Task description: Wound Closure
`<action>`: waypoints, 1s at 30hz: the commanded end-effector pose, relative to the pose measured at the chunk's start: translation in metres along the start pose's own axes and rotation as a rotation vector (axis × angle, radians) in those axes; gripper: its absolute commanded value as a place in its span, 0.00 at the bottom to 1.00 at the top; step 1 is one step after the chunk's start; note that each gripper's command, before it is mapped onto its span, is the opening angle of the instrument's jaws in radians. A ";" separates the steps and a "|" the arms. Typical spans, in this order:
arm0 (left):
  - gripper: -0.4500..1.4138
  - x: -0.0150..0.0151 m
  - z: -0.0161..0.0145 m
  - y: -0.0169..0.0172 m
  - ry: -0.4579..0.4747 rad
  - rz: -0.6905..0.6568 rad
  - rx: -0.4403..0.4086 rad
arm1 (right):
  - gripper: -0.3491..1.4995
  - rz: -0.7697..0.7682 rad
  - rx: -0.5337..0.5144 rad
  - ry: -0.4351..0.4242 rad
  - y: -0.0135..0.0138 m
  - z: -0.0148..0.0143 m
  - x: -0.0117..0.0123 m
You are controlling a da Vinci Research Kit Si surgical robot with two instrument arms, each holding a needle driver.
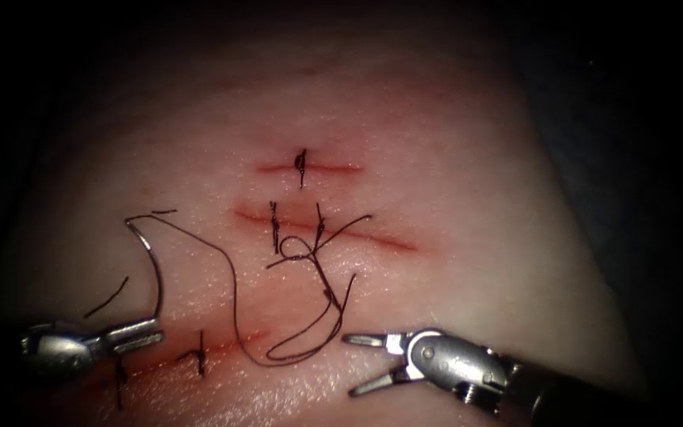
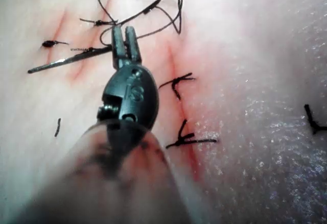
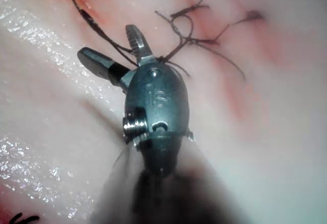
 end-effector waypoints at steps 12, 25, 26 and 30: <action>0.00 -0.0009 0.0003 -0.0003 -0.015 0.007 0.030 | 0.90 -0.132 -0.088 -0.108 0.0069 0.0022 -0.0068; 0.00 -0.0006 0.0009 0.0001 -0.002 0.016 0.026 | 0.74 -0.171 -0.049 -0.200 0.0091 0.0057 -0.0116; 0.00 -0.0006 0.0009 0.0002 0.000 0.016 0.026 | 0.66 -0.172 -0.031 -0.203 0.0090 0.0059 -0.0117; 0.00 -0.0006 0.0009 0.0003 0.001 0.012 0.026 | 0.18 -0.173 -0.005 -0.202 0.0090 0.0060 -0.0119</action>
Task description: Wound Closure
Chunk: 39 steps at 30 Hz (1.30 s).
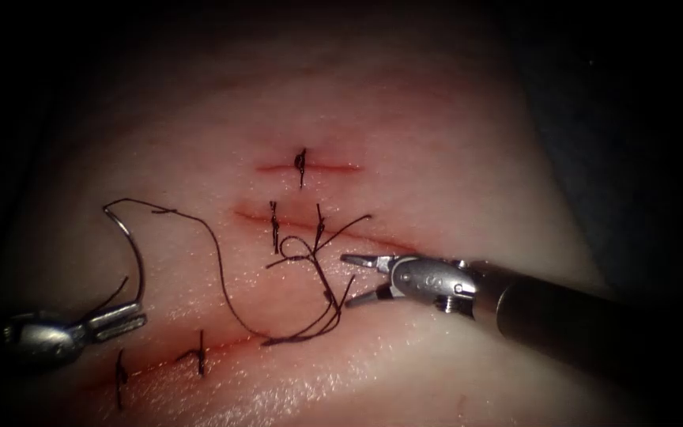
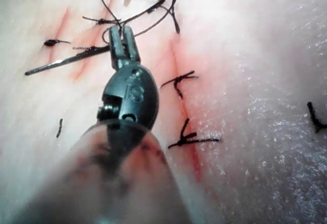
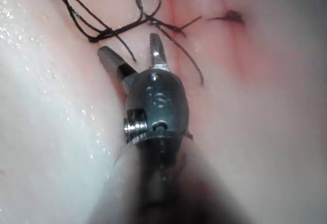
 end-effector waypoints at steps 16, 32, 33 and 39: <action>0.00 -0.0012 0.0022 0.0008 0.010 -0.002 0.003 | 0.00 0.040 0.075 0.018 -0.0035 -0.0033 0.0026; 0.00 -0.0022 0.0037 0.0014 0.013 -0.002 -0.004 | 0.00 0.055 0.281 0.108 -0.0168 -0.0039 0.0131; 0.00 -0.0022 0.0036 0.0014 0.013 -0.002 -0.004 | 0.00 0.055 0.294 0.111 -0.0173 -0.0037 0.0135; 0.00 -0.0022 0.0034 0.0012 0.013 -0.002 -0.006 | 0.00 0.082 0.348 0.191 -0.0182 -0.0035 0.0162</action>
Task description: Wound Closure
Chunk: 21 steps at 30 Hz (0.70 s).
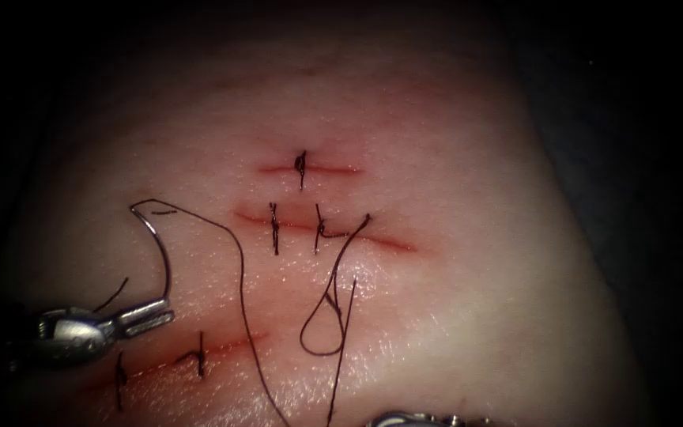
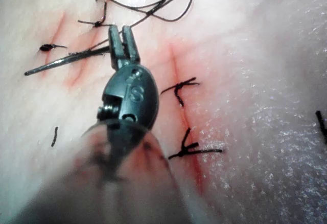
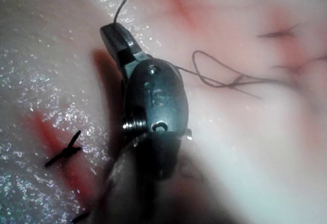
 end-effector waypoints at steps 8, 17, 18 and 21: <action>0.00 -0.0006 -0.0002 -0.0007 0.002 -0.002 -0.008 | 0.92 -0.109 -0.213 0.039 0.0053 -0.0037 0.0025; 0.00 -0.0015 -0.0029 -0.0036 -0.026 -0.027 0.033 | 0.95 -0.148 -0.293 0.019 0.0095 -0.0096 0.0004; 0.00 -0.0017 -0.0033 -0.0041 -0.034 -0.025 0.043 | 0.92 -0.157 -0.301 0.019 0.0100 -0.0101 -0.0001; 0.00 -0.0020 -0.0039 -0.0046 -0.038 -0.028 0.064 | 0.87 -0.162 -0.352 -0.019 0.0116 -0.0105 -0.0021</action>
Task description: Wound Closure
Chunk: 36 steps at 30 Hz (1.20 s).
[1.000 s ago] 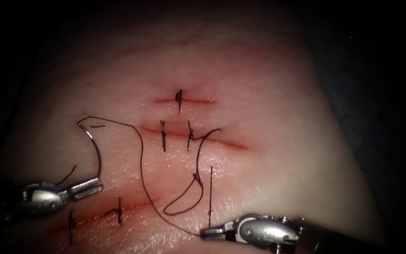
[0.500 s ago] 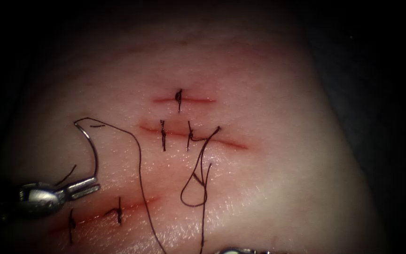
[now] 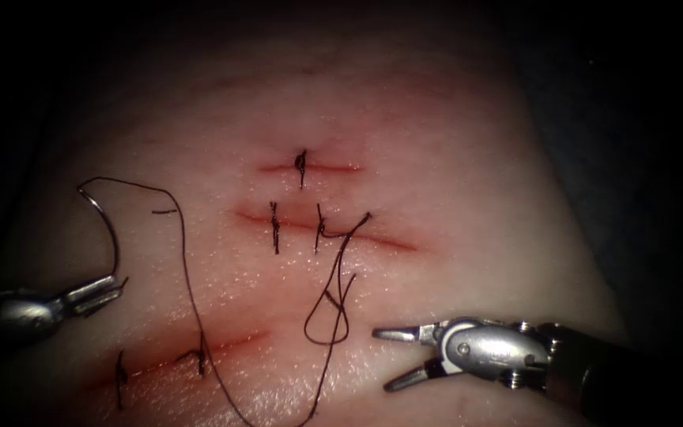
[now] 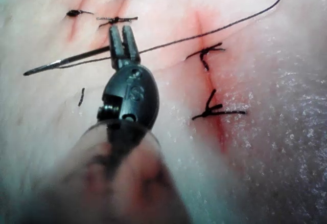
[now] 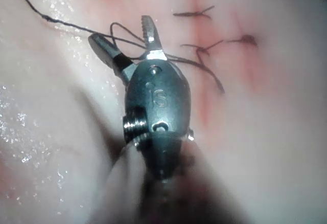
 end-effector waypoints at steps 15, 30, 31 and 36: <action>0.00 0.0002 0.0026 0.0019 0.009 0.009 0.008 | 0.72 -0.075 -0.029 -0.215 0.0051 0.0067 -0.0128; 0.00 0.0002 0.0027 0.0029 0.008 0.020 -0.004 | 0.31 -0.044 0.017 -0.256 0.0041 0.0091 -0.0138; 0.00 0.0001 0.0027 0.0029 0.006 0.021 -0.005 | 0.22 -0.044 0.018 -0.258 0.0041 0.0091 -0.0139; 0.00 0.0002 0.0027 0.0030 0.006 0.022 -0.008 | 0.00 -0.029 0.028 -0.263 0.0041 0.0083 -0.0141</action>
